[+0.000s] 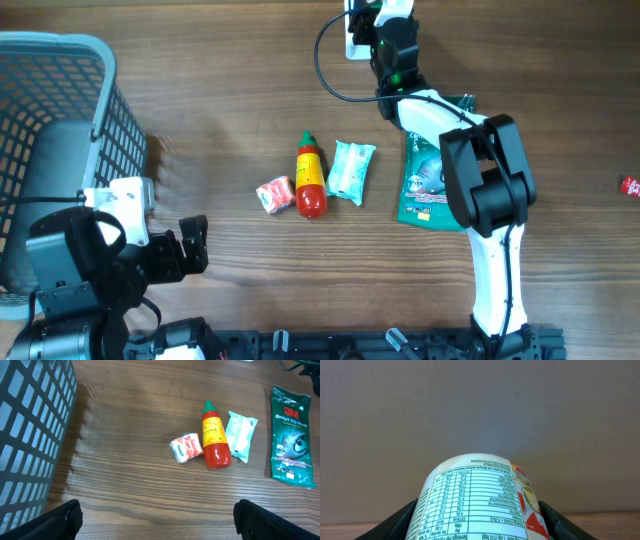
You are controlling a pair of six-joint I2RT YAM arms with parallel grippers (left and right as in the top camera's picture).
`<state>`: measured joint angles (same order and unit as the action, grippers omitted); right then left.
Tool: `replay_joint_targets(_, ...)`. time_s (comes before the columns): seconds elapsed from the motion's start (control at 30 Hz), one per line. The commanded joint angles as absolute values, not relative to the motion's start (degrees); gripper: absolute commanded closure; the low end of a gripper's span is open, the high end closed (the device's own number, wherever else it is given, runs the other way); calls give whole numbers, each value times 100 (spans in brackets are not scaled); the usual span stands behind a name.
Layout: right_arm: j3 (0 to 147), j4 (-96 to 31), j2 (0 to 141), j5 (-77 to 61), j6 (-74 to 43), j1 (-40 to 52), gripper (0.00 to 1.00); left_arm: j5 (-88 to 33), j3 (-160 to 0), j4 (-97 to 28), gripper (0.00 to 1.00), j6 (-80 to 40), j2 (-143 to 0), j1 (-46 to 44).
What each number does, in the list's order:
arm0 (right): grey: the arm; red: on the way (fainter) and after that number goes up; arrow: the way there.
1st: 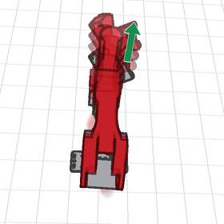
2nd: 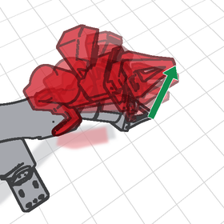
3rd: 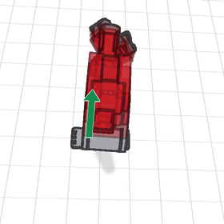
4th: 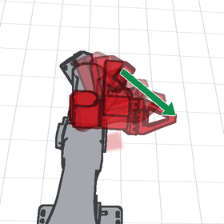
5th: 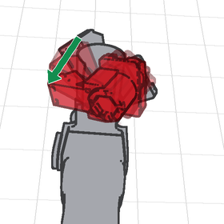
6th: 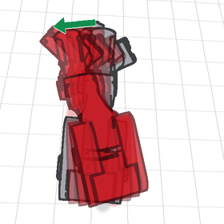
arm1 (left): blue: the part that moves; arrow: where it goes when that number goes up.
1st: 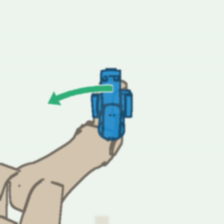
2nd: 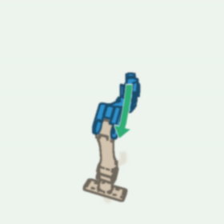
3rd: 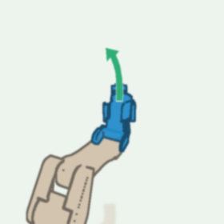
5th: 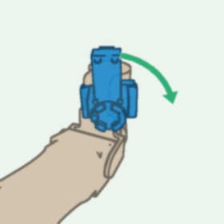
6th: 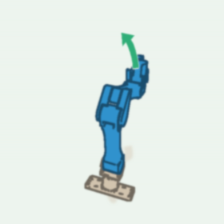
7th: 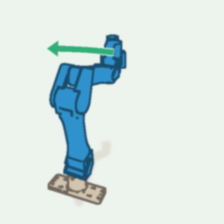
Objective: Scan the item barcode
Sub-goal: 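Carry the jar right with the right gripper and set it at the table edge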
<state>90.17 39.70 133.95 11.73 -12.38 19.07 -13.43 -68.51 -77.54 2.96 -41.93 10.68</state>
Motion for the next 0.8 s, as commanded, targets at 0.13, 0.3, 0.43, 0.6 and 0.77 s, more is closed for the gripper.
replay_joint_targets(0.13,9192,2381,11734,1352,-1413,1345,49,-1433,-6862,-7738,0,427,-4152,1100)
replay_joint_targets(0.3,9192,-279,10809,1400,-1691,403,49,-1433,-6862,-7738,0,427,-4152,1100)
replay_joint_targets(0.43,9188,-2757,10600,862,-2403,-991,48,-1433,-6862,-7738,0,427,-4152,1100)
replay_joint_targets(0.6,9059,-4040,10884,47,-2418,-2456,46,-1433,-6862,-7738,0,427,-4152,1100)
replay_joint_targets(0.77,9030,-4163,11480,25,-2235,-3548,41,-1433,-6862,-7738,0,427,-4152,1100)
